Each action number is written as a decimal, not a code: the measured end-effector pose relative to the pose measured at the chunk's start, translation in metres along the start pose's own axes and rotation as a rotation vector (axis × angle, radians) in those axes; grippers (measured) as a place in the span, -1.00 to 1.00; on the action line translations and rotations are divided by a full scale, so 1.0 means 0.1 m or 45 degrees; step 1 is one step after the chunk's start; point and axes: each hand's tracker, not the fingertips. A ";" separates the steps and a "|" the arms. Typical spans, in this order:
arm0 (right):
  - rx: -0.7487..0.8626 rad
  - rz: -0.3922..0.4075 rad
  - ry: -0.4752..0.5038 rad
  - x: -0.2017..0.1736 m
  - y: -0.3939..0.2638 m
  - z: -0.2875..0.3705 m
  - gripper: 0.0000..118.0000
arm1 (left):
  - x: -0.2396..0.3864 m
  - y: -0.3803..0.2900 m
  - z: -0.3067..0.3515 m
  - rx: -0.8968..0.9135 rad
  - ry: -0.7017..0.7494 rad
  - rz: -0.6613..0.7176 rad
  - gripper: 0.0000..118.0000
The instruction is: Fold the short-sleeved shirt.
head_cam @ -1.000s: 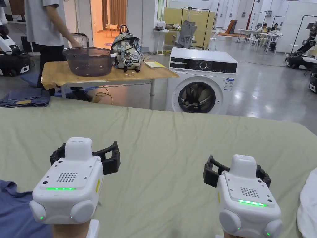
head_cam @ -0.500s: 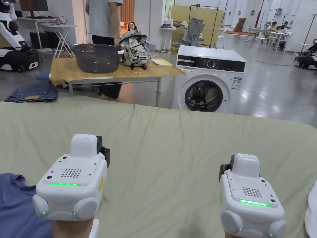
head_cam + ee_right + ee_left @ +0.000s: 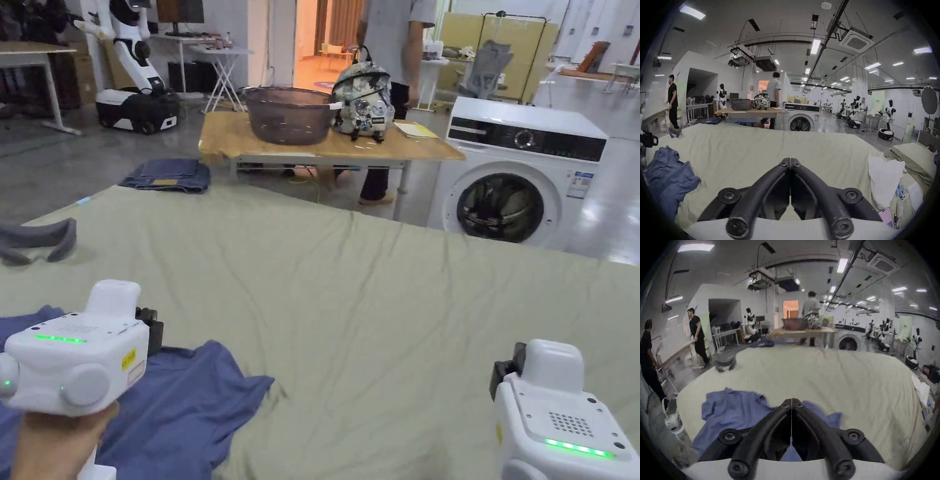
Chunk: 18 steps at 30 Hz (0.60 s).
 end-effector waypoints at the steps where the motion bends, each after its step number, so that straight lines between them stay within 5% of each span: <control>1: -0.014 -0.002 0.008 -0.02 -0.01 -0.01 -1.00 | -0.16 -0.03 -0.04 -0.048 0.024 0.010 -1.00; 13: -0.096 0.039 0.054 -0.15 -0.19 -0.17 -1.00 | -1.27 -0.59 -0.68 -0.623 -0.140 0.209 -1.00; 15: -0.103 0.062 0.054 -0.16 -0.19 -0.15 -1.00 | -1.25 -0.63 -0.71 -0.646 -0.157 0.201 -0.42; 16: -0.104 0.072 0.050 -0.16 -0.20 -0.15 -1.00 | -1.23 -0.64 -0.71 -0.648 -0.184 0.184 0.26; 17: -0.106 0.077 0.047 -0.16 -0.20 -0.15 -1.00 | -1.20 -0.67 -0.73 -0.655 -0.190 0.169 0.68; 18: -0.112 0.078 0.047 -0.15 -0.22 -0.16 -1.00 | -1.16 -0.69 -0.75 -0.664 -0.171 0.145 0.77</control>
